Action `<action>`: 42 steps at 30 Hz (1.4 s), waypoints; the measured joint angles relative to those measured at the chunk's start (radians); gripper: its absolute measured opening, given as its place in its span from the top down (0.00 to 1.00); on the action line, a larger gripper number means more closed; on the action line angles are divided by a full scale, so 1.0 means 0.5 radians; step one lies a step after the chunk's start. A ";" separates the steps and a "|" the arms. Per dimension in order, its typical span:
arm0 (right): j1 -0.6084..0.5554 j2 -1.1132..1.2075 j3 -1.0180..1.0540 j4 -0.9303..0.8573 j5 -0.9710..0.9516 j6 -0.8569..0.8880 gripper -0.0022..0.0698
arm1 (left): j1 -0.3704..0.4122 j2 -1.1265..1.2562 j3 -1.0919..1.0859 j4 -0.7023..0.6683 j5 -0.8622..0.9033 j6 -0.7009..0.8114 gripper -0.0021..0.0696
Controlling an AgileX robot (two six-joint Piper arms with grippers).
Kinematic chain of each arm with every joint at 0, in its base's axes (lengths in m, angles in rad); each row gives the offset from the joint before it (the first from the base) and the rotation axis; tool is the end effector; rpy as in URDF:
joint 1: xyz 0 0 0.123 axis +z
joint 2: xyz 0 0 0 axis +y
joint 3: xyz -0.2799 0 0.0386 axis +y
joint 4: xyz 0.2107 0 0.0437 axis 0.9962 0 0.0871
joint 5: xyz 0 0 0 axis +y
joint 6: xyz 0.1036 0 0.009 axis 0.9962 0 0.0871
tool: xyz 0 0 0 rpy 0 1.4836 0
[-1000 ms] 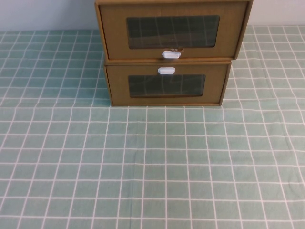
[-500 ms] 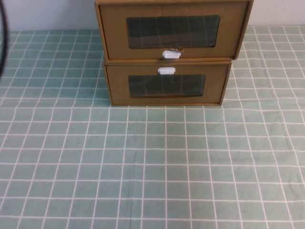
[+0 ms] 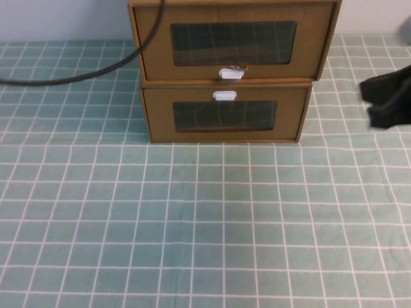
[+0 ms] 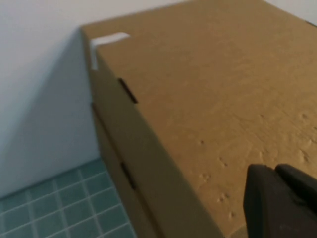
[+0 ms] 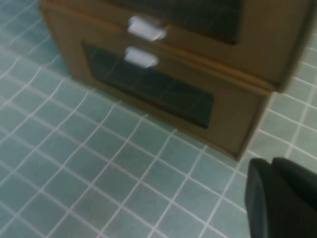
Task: Open the shoe box
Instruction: 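Pull the top drawer of the cardboard box fully open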
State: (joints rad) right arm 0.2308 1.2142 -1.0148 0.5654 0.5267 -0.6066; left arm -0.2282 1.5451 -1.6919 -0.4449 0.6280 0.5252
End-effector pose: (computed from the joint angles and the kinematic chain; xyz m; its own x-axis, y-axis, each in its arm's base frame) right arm 0.2253 0.0817 0.3459 -0.4751 -0.2152 -0.8532 -0.4937 0.8678 0.0560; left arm 0.3136 -0.0998 0.4437 -0.2560 0.2147 -0.9425 0.4967 0.8657 0.0623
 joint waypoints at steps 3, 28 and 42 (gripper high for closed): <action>0.128 0.146 -0.141 0.001 0.119 -0.328 0.99 | 0.000 0.360 -0.388 -0.277 0.322 0.283 0.98; 1.107 1.149 -0.835 -4.010 0.067 1.910 0.99 | 0.007 1.372 -1.447 -0.954 1.014 0.462 0.98; 1.242 1.332 -0.644 -4.426 0.359 2.481 0.97 | 0.062 1.401 -1.450 -1.094 1.050 0.373 0.98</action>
State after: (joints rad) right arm 0.8516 1.8800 -1.3367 -1.6475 0.7063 0.6340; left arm -0.1973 2.2455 -2.4168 -0.9922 1.1532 0.7119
